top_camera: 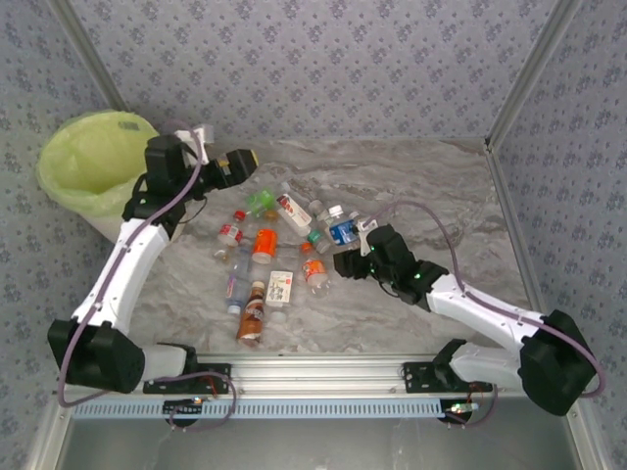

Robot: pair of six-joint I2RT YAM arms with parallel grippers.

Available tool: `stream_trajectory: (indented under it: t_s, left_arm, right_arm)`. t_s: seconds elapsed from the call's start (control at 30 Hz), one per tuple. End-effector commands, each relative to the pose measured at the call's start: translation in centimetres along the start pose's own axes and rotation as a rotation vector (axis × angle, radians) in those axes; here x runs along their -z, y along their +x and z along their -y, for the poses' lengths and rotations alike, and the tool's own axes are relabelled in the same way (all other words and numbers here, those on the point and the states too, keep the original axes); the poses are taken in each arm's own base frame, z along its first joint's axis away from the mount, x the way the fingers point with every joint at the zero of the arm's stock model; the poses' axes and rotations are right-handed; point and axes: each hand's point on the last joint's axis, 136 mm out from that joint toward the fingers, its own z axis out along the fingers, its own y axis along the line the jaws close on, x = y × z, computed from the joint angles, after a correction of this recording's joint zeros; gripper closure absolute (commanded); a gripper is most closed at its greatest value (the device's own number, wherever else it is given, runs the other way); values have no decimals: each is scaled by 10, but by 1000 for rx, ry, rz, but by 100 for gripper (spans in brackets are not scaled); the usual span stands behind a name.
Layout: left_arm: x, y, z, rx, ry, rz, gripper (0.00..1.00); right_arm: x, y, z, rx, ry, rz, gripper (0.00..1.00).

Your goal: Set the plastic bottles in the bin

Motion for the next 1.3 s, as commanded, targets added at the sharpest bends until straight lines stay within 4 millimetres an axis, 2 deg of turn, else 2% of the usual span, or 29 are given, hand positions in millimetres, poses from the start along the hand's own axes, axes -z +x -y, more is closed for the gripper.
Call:
stream_trajectory:
  t_s: [0.0,0.07,0.17,0.5,0.6,0.77,0.87,1.07,1.2,1.27]
  left_arm:
    - [-24,24,32,-1,151,-94,1]
    - [-36,42,52,-9,227,-155,0]
    - [-48,62,71,-19,280,-194,0]
    - [-73,93,80,57,323,-259,2]
    - [-77,93,77,53,302,-255,10]
    - [-80,85,72,40,258,-209,33]
    - [-83,87,72,40,263,-218,47]
    - [-85,92,72,31,266,-247,67]
    - [-85,93,72,30,262,-253,75]
    - [-85,94,72,29,262,-257,84]
  right_arm:
    - [-2,-36,-26,29,-99,96,54]
    - [-5,-42,-33,37,-127,109,54]
    - [-9,-48,-41,46,-160,120,54]
    - [-13,-65,-53,58,-210,167,54]
    - [-16,-67,-57,64,-222,169,53]
    - [-18,-68,-63,72,-243,167,53]
    - [-20,-69,-64,71,-244,169,53]
    - [-22,-71,-66,65,-250,174,53]
    - [-22,-70,-67,62,-253,170,52]
    - [-22,-70,-68,58,-258,173,51]
